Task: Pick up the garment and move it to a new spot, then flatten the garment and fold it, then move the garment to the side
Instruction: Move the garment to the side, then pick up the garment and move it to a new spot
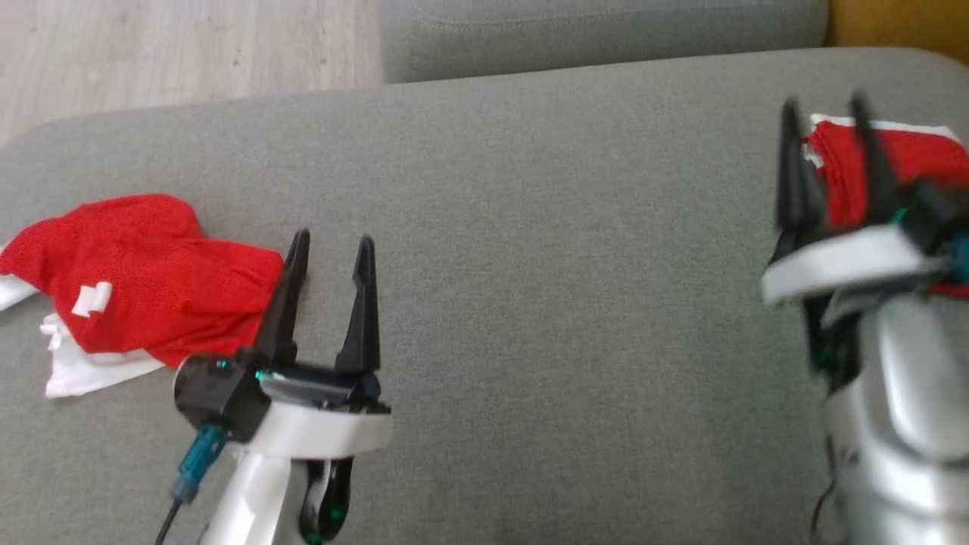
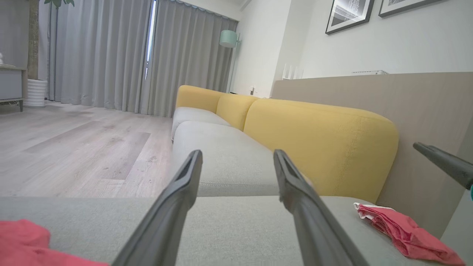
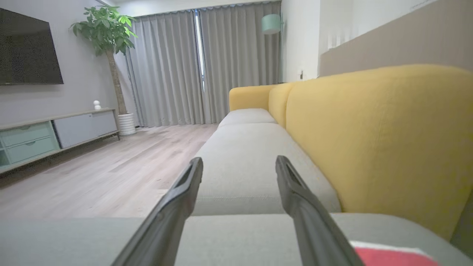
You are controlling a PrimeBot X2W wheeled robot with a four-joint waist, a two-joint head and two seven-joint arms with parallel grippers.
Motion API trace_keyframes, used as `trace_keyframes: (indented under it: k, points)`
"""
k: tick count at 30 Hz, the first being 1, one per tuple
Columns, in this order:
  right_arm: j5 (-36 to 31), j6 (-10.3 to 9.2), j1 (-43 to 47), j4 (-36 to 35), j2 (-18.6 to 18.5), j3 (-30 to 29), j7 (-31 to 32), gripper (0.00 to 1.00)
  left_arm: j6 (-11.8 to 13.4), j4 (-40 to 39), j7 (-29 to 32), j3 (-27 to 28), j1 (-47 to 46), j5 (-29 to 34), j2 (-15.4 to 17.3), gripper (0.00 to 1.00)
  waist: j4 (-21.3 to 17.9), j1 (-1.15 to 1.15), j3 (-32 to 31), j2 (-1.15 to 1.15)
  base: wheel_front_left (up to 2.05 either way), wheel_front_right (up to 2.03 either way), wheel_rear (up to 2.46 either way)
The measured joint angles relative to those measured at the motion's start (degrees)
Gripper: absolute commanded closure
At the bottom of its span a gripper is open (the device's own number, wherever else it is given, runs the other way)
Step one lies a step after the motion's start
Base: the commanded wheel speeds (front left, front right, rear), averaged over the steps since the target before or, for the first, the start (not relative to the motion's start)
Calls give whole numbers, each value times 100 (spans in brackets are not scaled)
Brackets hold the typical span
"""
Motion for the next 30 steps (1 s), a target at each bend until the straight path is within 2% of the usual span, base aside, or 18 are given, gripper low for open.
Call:
trace_keyframes:
  k: [3, 11, 19, 30]
  points:
    - [125, 0, 580, -80, 232, -8, -31, 0, -5, 51, 1, 66, 186, 5, 1, 0, 25, 1, -81, 0, 0, 0, 0]
    - [500, 0, 1710, 2, 320, 65, -409, 0, -85, 171, 1, 120, 411, -19, 10, 0, 78, 1, -177, 0, 0, 0, 0]
    - [621, 0, 1818, -322, 347, 68, -438, 0, -96, 174, 1, 136, 497, -73, 11, 0, 49, 1, -166, 0, 0, 0, 0]
    - [620, 0, 1825, -352, 347, 107, -438, 0, -89, 156, 1, 132, 495, -74, 11, 0, 76, 2, -180, 0, 0, 0, 0]
